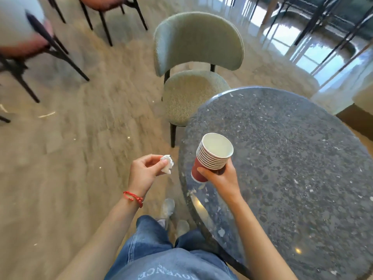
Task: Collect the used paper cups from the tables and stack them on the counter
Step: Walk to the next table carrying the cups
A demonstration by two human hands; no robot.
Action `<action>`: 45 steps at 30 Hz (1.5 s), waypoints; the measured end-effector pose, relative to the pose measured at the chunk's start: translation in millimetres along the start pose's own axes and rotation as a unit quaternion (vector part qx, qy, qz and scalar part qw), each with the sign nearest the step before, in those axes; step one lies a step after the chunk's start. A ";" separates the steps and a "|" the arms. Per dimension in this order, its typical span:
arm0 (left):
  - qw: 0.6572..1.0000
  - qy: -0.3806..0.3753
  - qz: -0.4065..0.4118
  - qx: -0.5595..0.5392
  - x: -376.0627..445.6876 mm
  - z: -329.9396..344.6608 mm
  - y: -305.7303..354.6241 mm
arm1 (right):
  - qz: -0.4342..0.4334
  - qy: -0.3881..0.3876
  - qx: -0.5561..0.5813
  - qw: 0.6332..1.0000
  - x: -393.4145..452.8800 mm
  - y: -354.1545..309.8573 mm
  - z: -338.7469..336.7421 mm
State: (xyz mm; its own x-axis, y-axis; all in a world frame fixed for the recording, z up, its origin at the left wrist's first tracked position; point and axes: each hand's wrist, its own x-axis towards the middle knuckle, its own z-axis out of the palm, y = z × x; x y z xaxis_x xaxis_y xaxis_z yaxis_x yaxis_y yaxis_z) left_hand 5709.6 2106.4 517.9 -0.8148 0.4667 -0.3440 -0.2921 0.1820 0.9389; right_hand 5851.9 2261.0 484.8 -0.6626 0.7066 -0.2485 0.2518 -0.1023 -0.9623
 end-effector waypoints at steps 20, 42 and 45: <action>0.909 0.383 0.034 -0.161 -102.8 -224.3 -14.4 | -0.078 -0.389 -0.087 0.914 -34.5 -44.7 258.6; 0.871 0.449 0.010 -0.199 -43.9 -469.2 -7.7 | -0.083 -0.437 -0.114 0.888 -39.7 -79.0 528.3; 0.872 0.450 0.009 -0.193 -11.1 -497.8 -1.2 | -0.080 -0.431 -0.112 0.892 -16.9 -84.6 562.7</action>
State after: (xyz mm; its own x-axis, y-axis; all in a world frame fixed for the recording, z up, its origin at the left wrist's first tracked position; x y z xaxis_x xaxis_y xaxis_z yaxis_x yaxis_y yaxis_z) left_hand 5469.7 1670.1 526.5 -0.8328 -0.4338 -0.3439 -0.2813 -0.2034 0.9378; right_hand 5444.8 1863.7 508.3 -0.9745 -0.1120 -0.1946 0.1754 0.1615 -0.9712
